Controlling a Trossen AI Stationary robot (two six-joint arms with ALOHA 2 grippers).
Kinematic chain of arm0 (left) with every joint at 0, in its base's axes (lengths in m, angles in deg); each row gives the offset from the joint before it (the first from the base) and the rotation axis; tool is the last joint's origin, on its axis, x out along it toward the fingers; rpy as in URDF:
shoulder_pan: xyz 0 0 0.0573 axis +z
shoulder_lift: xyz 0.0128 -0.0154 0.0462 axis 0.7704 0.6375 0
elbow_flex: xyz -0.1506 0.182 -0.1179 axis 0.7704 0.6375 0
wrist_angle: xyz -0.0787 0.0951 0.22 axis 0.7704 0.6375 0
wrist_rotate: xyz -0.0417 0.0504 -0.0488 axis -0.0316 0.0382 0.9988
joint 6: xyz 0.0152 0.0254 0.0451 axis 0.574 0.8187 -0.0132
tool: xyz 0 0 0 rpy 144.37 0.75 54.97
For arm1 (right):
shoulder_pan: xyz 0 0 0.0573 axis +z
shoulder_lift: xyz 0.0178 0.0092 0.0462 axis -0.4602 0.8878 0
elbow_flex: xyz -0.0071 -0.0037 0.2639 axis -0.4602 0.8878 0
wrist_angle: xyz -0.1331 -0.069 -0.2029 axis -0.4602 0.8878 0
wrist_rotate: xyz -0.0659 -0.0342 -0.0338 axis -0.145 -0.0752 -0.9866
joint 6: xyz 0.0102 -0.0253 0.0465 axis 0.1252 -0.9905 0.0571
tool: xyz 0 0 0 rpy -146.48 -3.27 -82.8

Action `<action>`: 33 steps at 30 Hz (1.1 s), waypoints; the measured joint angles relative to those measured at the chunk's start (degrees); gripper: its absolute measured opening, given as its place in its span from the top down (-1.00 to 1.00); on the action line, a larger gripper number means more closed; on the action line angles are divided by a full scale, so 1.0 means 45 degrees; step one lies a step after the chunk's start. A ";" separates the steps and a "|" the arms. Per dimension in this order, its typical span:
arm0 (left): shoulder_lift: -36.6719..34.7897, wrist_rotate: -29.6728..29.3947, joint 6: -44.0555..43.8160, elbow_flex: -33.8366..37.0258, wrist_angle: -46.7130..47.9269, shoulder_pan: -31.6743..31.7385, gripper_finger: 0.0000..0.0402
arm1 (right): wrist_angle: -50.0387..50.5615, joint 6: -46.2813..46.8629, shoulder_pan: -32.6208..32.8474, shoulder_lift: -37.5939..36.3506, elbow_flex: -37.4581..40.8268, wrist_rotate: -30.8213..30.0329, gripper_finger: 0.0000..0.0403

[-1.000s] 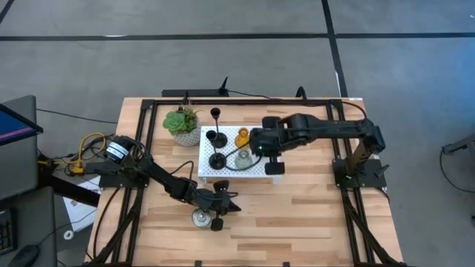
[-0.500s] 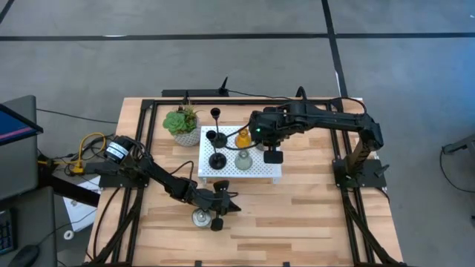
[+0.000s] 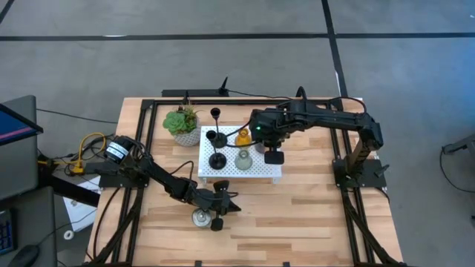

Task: Pick & Place candle stick holders
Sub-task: Put the right orange scented candle on the shelf

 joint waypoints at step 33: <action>0.0000 -0.0003 0.0000 0.0000 0.0000 0.0001 0.96 | -0.0229 0.0296 -0.0171 0.0063 0.0165 0.0599 0.41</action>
